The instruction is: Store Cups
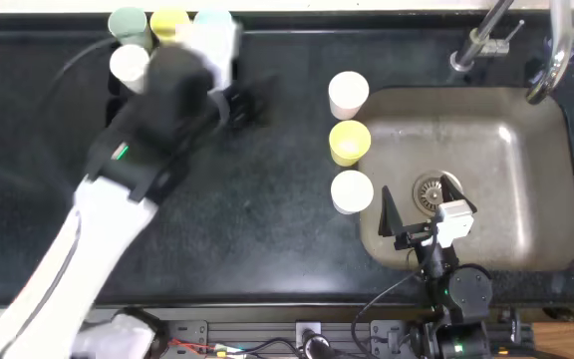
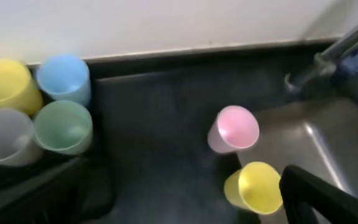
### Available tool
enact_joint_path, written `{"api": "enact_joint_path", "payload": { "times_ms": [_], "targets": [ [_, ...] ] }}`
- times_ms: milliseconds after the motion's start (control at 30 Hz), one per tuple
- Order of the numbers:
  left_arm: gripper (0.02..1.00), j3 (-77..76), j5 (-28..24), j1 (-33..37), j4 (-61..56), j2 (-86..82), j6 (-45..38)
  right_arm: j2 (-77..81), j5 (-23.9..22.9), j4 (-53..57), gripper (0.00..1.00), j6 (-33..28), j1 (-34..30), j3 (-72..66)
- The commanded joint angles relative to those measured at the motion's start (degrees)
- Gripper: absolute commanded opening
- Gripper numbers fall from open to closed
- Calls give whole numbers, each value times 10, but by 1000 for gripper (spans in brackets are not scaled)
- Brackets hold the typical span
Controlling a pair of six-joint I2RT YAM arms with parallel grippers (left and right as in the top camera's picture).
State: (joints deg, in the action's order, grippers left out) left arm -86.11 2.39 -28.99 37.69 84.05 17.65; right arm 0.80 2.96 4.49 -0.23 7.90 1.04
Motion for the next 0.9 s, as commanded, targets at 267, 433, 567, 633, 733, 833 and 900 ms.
{"api": "enact_joint_path", "payload": {
  "times_ms": [267, 433, 567, 633, 733, 833, 900],
  "targets": [
    [1000, -335, 97, -90, 224, 327, 189, -6, 0, -3, 998, 1, -1, -8],
    [1000, -378, 96, -93, 214, 404, 205, -6, 0, -3, 998, 1, -1, -8],
    [1000, -395, 82, -93, 205, 446, 214, -6, 0, -3, 998, 1, -1, -8],
    [998, -407, 79, -93, 196, 466, 214, -6, 0, -3, 998, 1, -1, -8],
    [972, -426, 79, -94, 186, 492, 215, -6, 0, -3, 996, 1, -1, -8],
    [910, -434, 79, -94, 175, 512, 215, -6, 0, -3, 998, 1, -1, -8],
    [864, -436, 79, -93, 172, 520, 215, -6, 0, -3, 996, 0, -1, -8]
  ]
}}
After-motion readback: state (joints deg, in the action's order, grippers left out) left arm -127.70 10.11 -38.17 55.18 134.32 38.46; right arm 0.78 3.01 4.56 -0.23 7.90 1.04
